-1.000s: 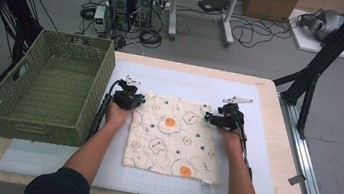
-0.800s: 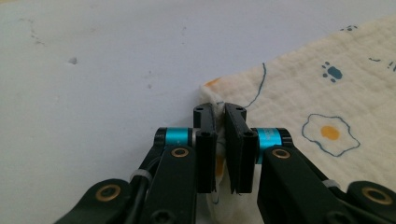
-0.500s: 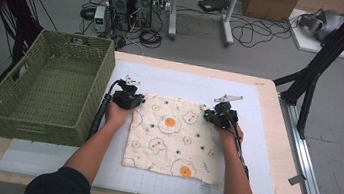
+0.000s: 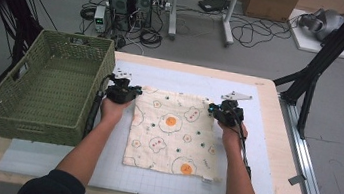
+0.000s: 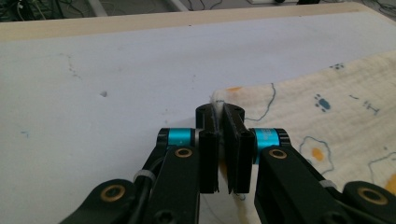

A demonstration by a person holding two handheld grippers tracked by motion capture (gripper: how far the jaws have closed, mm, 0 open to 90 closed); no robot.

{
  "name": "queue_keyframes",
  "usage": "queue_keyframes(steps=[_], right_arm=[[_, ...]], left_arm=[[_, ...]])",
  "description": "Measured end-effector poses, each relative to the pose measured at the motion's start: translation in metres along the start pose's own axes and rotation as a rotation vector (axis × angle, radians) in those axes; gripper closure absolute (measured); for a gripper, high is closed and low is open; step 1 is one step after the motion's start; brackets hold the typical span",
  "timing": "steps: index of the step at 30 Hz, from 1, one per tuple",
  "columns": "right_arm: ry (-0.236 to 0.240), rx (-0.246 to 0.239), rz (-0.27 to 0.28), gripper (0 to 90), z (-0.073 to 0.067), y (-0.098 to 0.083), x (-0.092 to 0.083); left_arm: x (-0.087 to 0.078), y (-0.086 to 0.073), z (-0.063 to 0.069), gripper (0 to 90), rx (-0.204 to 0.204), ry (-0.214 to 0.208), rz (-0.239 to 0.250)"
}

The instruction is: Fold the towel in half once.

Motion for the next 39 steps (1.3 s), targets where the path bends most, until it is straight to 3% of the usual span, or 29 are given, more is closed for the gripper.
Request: queue_keyframes(steps=[3, 10, 14, 18, 26, 31, 39], right_arm=[[0.012, -0.025, 0.015, 86.6, -0.004, 0.0, -0.007], [0.045, -0.015, 0.041, 86.4, -0.011, -0.007, -0.029], [0.066, -0.008, 0.033, 86.3, -0.016, -0.011, -0.041], [0.06, -0.037, 0.05, 86.3, -0.024, -0.011, -0.051], [0.067, -0.038, 0.039, 86.3, -0.035, -0.035, -0.062], [0.072, -0.031, 0.051, 86.1, -0.041, -0.047, -0.071], [0.08, -0.029, 0.039, 86.0, -0.049, -0.07, -0.078]], left_arm=[[-0.008, 0.003, 0.009, 84.5, 0.003, -0.019, 0.032], [-0.03, 0.006, 0.026, 84.5, 0.025, -0.059, 0.071], [-0.04, -0.001, 0.035, 84.5, 0.051, -0.083, 0.067], [-0.051, -0.011, 0.041, 84.3, 0.047, -0.104, 0.081], [-0.073, -0.031, 0.055, 84.3, 0.119, -0.138, 0.087], [-0.08, -0.045, 0.06, 84.1, 0.108, -0.161, 0.097], [-0.089, -0.07, 0.066, 84.1, 0.097, -0.194, 0.072]])
Point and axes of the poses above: each handheld gripper's, and its own axes: x roughly forward along the jaws, y roughly out of its top, z roughly to its right, the point moved 9 cm from there along x, roughly forward along the jaws, and after that the axes turned 4 degrees about -z, right-handed, at the moved point
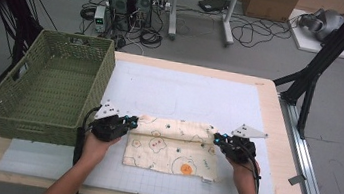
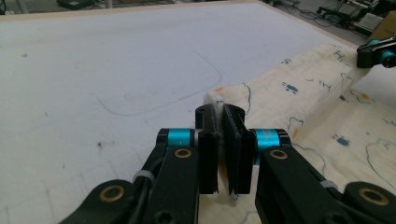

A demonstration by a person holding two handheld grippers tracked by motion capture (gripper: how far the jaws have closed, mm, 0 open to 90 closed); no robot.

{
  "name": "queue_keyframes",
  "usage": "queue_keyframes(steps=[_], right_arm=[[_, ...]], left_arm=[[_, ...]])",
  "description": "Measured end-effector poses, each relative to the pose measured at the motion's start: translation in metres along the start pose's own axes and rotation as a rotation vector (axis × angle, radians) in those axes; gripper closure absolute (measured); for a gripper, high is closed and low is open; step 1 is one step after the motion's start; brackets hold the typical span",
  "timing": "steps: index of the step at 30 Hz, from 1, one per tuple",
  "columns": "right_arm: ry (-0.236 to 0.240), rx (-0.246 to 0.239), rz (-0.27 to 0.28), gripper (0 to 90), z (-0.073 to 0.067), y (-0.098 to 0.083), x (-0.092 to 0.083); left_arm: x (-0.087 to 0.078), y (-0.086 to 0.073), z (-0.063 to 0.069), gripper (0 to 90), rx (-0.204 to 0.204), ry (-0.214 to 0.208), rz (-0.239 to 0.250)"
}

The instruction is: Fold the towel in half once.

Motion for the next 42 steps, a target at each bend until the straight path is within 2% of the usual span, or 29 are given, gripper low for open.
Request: queue_keyframes(steps=[5, 11, 16, 19, 21, 24, 28, 32, 34, 36, 39, 42], right_arm=[[0.009, 0.003, 0.012, 85.9, -0.008, -0.011, -0.006], [0.02, -0.003, 0.015, 85.8, -0.017, -0.022, -0.014], [0.029, -0.005, 0.012, 85.3, -0.021, -0.029, -0.019], [0.036, -0.018, 0.0, 85.0, -0.025, -0.032, -0.02], [0.043, -0.028, -0.005, 84.8, -0.027, -0.034, -0.021], [0.047, -0.05, -0.017, 84.8, -0.03, -0.037, -0.022], [0.063, -0.06, -0.03, 83.0, -0.032, -0.042, -0.027], [0.067, -0.078, -0.05, 78.8, -0.03, -0.049, -0.032], [0.069, -0.068, -0.037, 76.2, -0.028, -0.05, -0.038], [0.076, -0.043, 0.007, 73.7, -0.025, -0.046, -0.045], [0.057, 0.005, 0.073, 68.8, -0.017, -0.038, -0.056], [0.037, 0.023, 0.086, 67.4, -0.012, -0.036, -0.058]], left_arm=[[-0.005, -0.013, 0.005, 83.9, -0.008, -0.022, -0.011], [-0.012, -0.018, 0.01, 83.4, -0.013, -0.059, -0.012], [-0.013, -0.028, 0.008, 82.9, -0.023, -0.062, -0.036], [-0.014, -0.031, 0.01, 81.3, -0.033, -0.078, -0.045], [-0.013, -0.034, 0.009, 74.0, -0.053, -0.086, -0.057], [-0.016, -0.033, 0.004, 57.7, -0.086, -0.077, -0.048], [-0.021, -0.028, 0.0, 49.2, -0.102, -0.071, -0.021], [-0.024, -0.023, -0.005, 47.2, -0.112, -0.063, 0.004], [-0.024, -0.023, -0.008, 47.2, -0.119, -0.054, 0.006], [-0.024, -0.021, -0.011, 47.1, -0.122, -0.05, 0.008], [-0.024, -0.019, -0.015, 47.2, -0.129, -0.047, 0.016], [-0.023, -0.019, -0.016, 47.2, -0.126, -0.039, 0.013]])
Point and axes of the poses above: each handheld gripper's, and its own axes: x roughly forward along the jaws, y roughly out of its top, z roughly to its right, the point moved 9 cm from there along x, roughly forward along the jaws, and after that the axes turned 4 degrees about -z, right-handed, at the moved point
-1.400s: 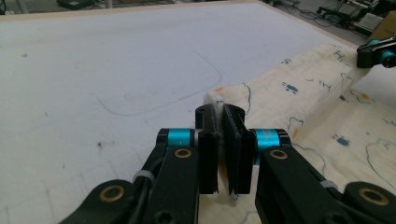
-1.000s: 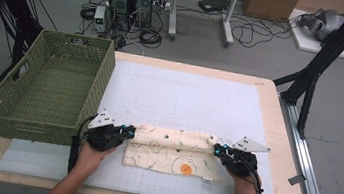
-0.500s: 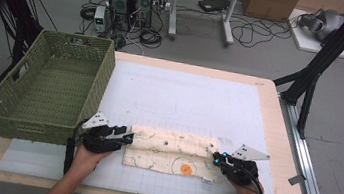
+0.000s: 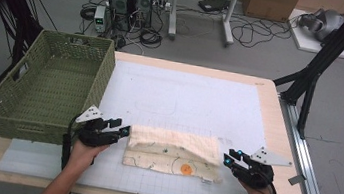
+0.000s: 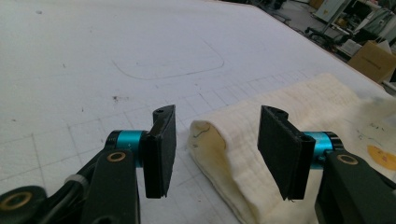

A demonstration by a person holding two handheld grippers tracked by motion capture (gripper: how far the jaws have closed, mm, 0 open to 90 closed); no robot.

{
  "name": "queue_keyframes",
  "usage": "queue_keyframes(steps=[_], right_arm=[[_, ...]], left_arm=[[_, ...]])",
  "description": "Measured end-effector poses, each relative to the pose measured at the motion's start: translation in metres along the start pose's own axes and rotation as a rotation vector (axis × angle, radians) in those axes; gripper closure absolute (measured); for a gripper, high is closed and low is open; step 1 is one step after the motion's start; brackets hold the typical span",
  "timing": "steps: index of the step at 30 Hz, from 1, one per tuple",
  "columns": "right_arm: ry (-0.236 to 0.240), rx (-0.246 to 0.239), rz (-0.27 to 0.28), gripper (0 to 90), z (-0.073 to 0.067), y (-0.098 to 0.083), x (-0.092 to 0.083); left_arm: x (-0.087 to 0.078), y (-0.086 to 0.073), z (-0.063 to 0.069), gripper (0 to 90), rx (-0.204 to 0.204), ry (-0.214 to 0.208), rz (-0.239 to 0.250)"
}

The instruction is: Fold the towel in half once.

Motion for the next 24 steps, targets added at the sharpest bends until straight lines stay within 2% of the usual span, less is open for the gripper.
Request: queue_keyframes(steps=[4, 10, 19, 20, 22, 24], right_arm=[[-0.013, 0.009, -0.016, 66.1, 0.003, -0.004, 0.005], [-0.013, 0.011, -0.028, 63.1, 0.0, -0.003, 0.013], [-0.042, 0.007, -0.068, 60.6, 0.003, 0.002, 0.038], [-0.041, 0.01, -0.075, 60.6, 0.003, 0.002, 0.041], [-0.046, 0.015, -0.089, 60.7, 0.005, 0.002, 0.047], [-0.043, 0.033, -0.115, 60.6, 0.005, 0.0, 0.054]], left_arm=[[0.003, -0.003, 0.0, 47.3, -0.003, 0.005, -0.02], [0.011, -0.006, 0.001, 48.1, 0.019, 0.022, -0.056], [0.03, -0.005, 0.005, 49.3, 0.097, 0.066, -0.136], [0.033, -0.005, 0.005, 51.0, 0.108, 0.074, -0.143], [0.037, -0.007, 0.007, 60.1, 0.142, 0.077, -0.167], [0.04, -0.011, 0.008, 77.5, 0.185, 0.089, -0.196]])
Point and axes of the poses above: each handheld gripper's, and its own axes: x roughly forward along the jaws, y roughly out of its top, z roughly to its right, the point moved 9 cm from there along x, roughly forward along the jaws, and after that the axes turned 4 degrees about -z, right-handed, at the moved point
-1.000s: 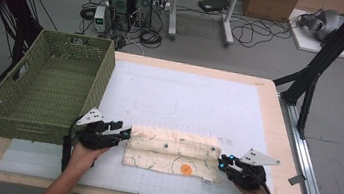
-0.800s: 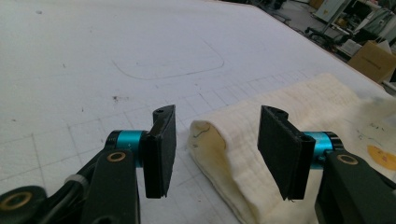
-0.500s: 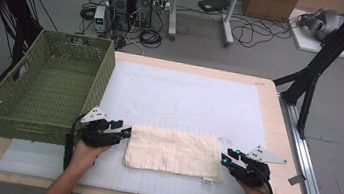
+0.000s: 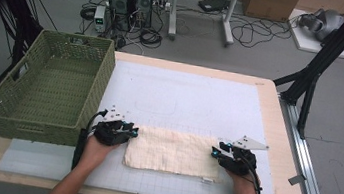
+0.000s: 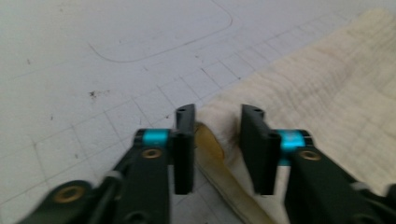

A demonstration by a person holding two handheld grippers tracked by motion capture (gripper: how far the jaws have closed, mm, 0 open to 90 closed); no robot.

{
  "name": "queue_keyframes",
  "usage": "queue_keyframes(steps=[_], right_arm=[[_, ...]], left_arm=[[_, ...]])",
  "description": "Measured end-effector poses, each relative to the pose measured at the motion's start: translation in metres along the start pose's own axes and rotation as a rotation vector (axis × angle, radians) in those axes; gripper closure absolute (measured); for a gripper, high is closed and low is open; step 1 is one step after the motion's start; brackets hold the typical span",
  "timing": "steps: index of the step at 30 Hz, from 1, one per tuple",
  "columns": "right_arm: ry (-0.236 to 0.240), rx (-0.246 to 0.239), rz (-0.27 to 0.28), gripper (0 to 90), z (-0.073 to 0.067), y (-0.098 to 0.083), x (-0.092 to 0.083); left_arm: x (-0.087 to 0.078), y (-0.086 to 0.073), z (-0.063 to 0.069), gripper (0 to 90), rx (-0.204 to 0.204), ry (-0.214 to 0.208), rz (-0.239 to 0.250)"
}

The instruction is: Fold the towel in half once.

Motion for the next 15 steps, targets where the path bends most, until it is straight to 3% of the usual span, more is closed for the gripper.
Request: queue_keyframes(steps=[1, 4, 6, 8, 10, 13, 15], right_arm=[[0.006, 0.007, -0.009, 61.1, 0.0, -0.001, 0.003], [0.019, -0.005, -0.054, 73.0, -0.003, -0.002, 0.009], [0.041, -0.01, -0.049, 82.0, -0.006, -0.001, 0.01], [0.035, -0.019, -0.053, 83.5, -0.008, -0.001, 0.01], [0.026, -0.013, -0.059, 83.1, -0.008, -0.002, 0.01], [-0.007, 0.004, -0.069, 71.2, -0.005, -0.002, 0.009], [-0.02, 0.015, -0.05, 64.5, -0.003, 0.002, 0.007]], left_arm=[[0.001, 0.0, 0.0, 85.1, 0.004, 0.01, -0.003], [0.0, 0.002, -0.004, 87.1, 0.011, 0.049, 0.013], [0.0, 0.003, -0.009, 87.3, -0.018, 0.068, 0.021], [0.0, 0.003, -0.014, 87.3, -0.053, 0.081, 0.021], [0.001, 0.003, -0.015, 86.9, -0.062, 0.094, 0.016], [0.001, 0.003, -0.018, 84.9, -0.064, 0.118, 0.015], [-0.002, 0.004, -0.021, 69.1, -0.097, 0.117, 0.037]])
Point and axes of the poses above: each handheld gripper's, and its own axes: x roughly forward along the jaws, y roughly out of its top, z roughly to its right, the point moved 9 cm from there along x, roughly forward along the jaws, and after that the axes turned 4 degrees about -z, right-handed, at the moved point
